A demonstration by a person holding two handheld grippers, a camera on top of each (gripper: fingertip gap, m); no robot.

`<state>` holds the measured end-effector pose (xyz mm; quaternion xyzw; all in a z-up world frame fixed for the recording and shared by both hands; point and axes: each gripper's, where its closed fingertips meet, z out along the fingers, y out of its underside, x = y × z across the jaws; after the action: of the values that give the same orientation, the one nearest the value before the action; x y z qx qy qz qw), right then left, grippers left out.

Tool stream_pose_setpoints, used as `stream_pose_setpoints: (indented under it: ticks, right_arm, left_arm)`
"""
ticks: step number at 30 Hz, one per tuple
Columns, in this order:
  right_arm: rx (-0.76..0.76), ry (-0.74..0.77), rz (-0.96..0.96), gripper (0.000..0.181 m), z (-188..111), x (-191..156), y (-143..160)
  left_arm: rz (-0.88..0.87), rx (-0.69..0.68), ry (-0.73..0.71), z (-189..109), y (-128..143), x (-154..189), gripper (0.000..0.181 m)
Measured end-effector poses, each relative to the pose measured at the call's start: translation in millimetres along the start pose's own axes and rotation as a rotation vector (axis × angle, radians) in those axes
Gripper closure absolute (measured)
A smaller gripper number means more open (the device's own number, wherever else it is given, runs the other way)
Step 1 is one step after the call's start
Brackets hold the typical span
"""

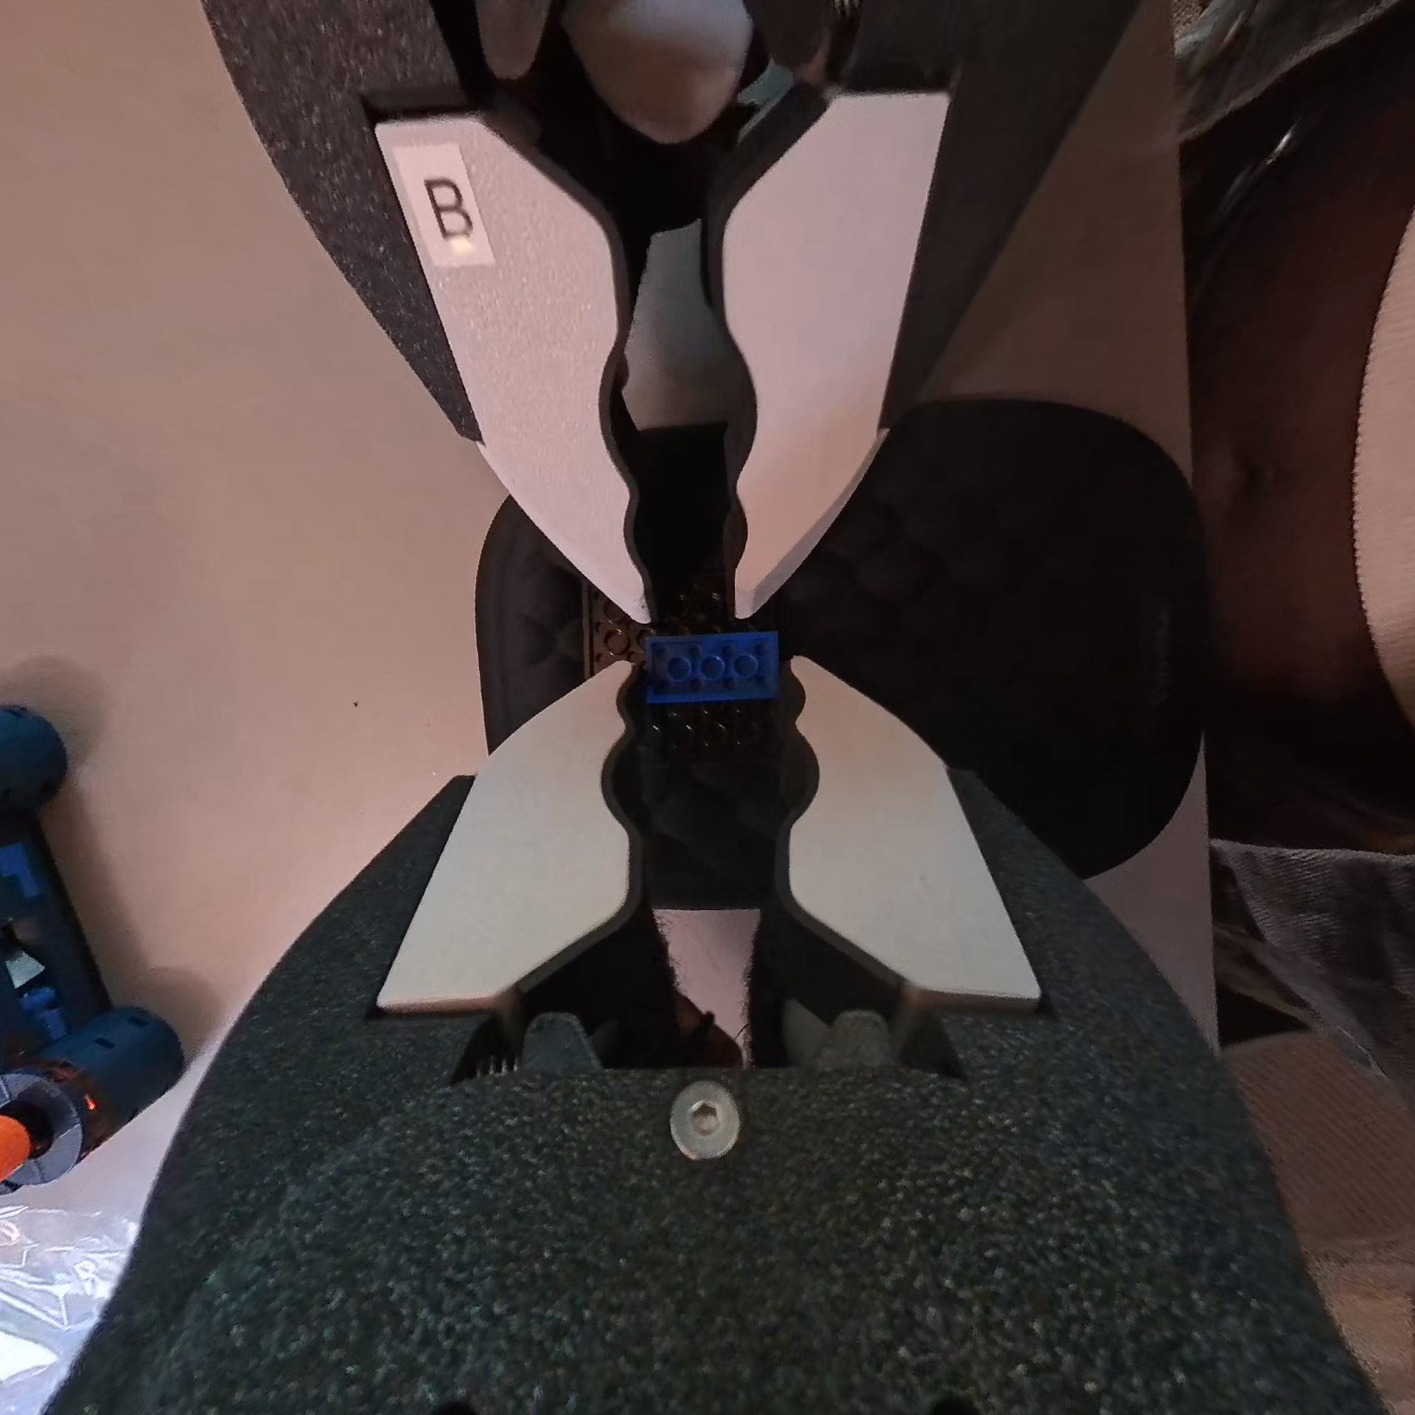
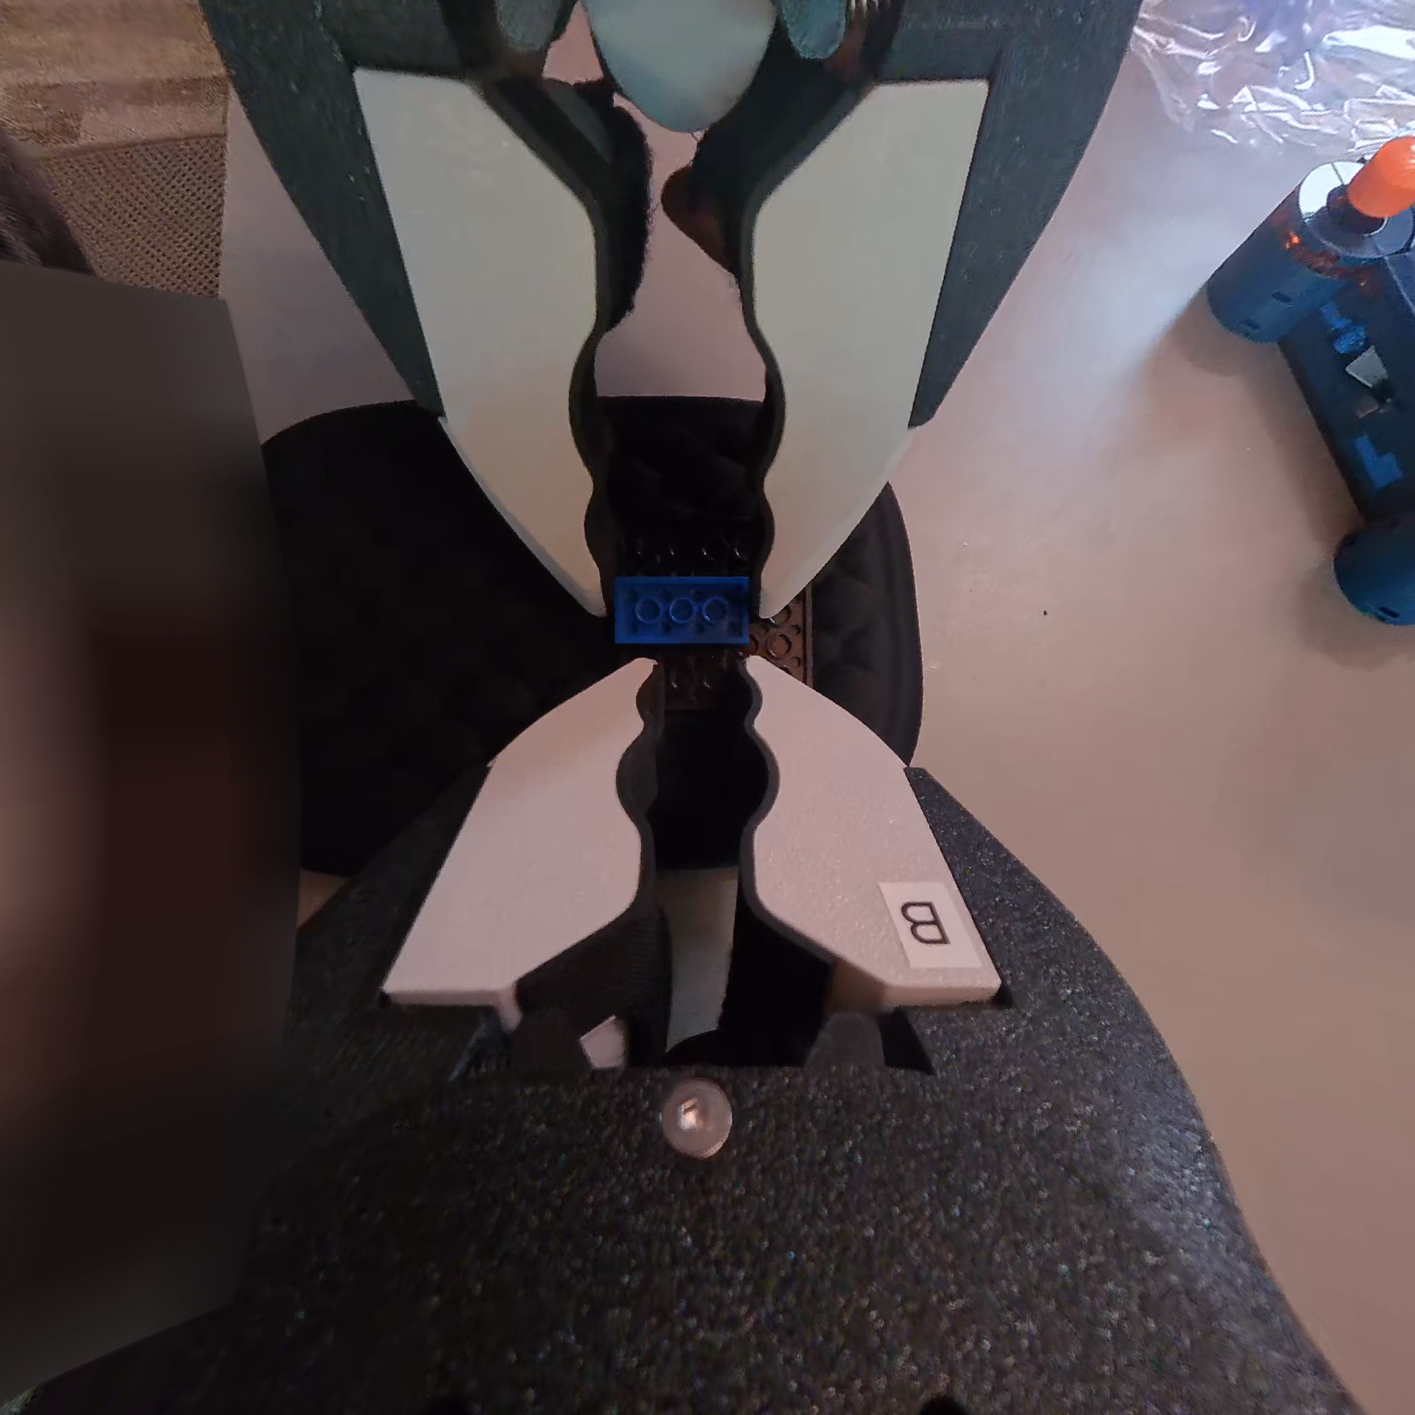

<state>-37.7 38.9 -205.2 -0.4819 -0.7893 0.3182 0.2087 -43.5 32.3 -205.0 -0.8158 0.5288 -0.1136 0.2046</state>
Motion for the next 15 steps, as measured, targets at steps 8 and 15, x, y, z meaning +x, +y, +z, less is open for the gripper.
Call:
stream_pose_setpoints:
  ticks: [8,15]
  right_arm:
    - [-0.067,-0.005,0.090,0.163,0.7,-1.3,4.6]
    - [-0.124,0.038,0.067,0.163,1.8,-0.1,3.4]
  left_arm:
    - [-0.071,0.192,-0.052,-1.1,-8.3,0.8,0.152]
    - [-0.105,0.196,-0.266,-43.5,-1.9,-29.5,0.181]
